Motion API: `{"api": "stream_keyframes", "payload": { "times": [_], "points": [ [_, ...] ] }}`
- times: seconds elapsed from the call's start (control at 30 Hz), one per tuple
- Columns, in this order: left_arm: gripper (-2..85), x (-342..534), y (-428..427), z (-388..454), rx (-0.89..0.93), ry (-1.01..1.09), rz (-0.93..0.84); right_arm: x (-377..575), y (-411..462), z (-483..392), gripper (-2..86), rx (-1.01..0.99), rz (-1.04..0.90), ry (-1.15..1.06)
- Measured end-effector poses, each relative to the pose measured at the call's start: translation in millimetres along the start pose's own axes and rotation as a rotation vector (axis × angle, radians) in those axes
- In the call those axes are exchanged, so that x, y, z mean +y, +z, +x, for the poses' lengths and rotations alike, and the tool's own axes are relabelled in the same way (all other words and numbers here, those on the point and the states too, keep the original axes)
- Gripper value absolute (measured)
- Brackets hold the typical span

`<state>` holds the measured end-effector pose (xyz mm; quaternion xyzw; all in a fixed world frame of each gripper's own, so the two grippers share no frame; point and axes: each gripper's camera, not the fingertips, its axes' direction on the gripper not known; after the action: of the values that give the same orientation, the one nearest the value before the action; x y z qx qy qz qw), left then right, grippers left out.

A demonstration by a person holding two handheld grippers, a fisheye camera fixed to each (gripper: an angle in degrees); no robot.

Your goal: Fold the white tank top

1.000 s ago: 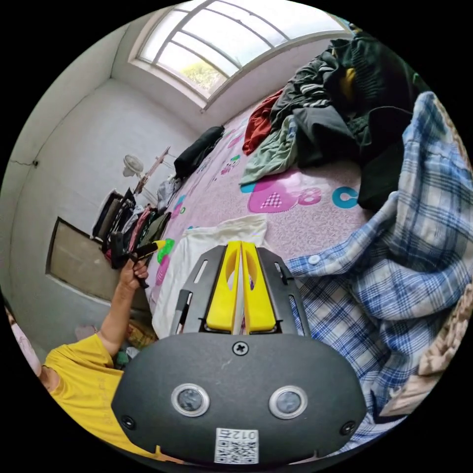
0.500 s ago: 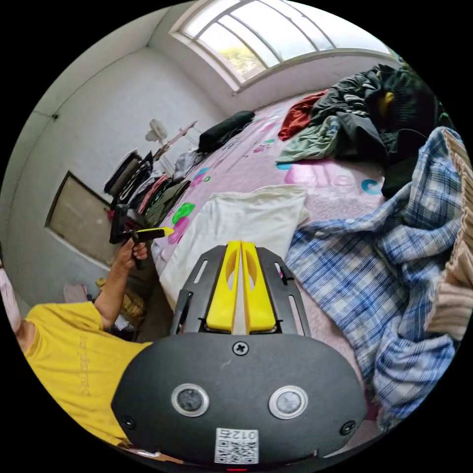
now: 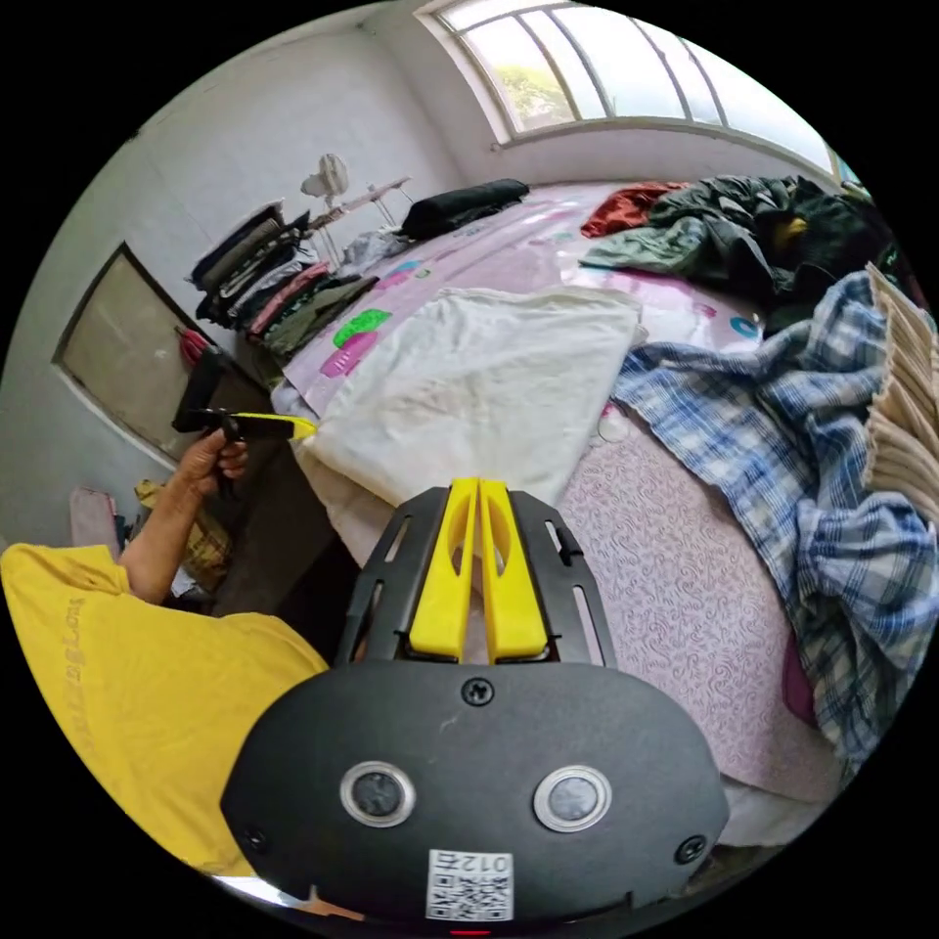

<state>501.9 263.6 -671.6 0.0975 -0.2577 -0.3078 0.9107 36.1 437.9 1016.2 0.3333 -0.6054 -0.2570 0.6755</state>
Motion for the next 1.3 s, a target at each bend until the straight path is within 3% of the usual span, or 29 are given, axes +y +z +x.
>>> {"api": "stream_keyframes", "payload": {
  "times": [0.13,0.27,0.4,0.53,0.73,0.93,1.07,1.3],
  "points": [
    [1.1,26.6,-37.4,1.4,-0.040,-0.038,0.068,39.1,5.5,-5.6,1.2,-0.007,0.053,0.042],
    [2.1,52.2,-57.1,10.9,0.040,-0.029,0.069,76.9,3.5,-65.3,2.3,0.121,0.133,-0.197],
    [4.7,67.4,-29.9,31.4,0.311,0.005,0.029,101.1,36.5,-115.2,4.8,0.300,0.095,-0.392],
    [7.5,81.8,-12.2,19.6,0.441,-0.148,0.104,125.9,81.1,-146.7,7.1,0.492,0.017,-0.537],
    [9.2,107.6,-21.1,-11.9,0.574,-0.326,0.235,153.3,120.0,-171.7,4.6,0.685,0.053,-0.648],
    [9.8,129.2,-18.6,-14.8,0.637,-0.376,0.236,159.5,153.7,-196.2,4.4,0.643,-0.068,-0.799],
    [9.8,138.7,-10.3,-12.3,0.662,-0.398,0.226,160.6,174.6,-205.2,4.3,0.720,-0.093,-0.861],
    [10.5,143.6,6.4,15.4,0.681,-0.385,0.202,147.0,196.9,-218.3,2.0,0.745,-0.116,-0.882]
  ]
}}
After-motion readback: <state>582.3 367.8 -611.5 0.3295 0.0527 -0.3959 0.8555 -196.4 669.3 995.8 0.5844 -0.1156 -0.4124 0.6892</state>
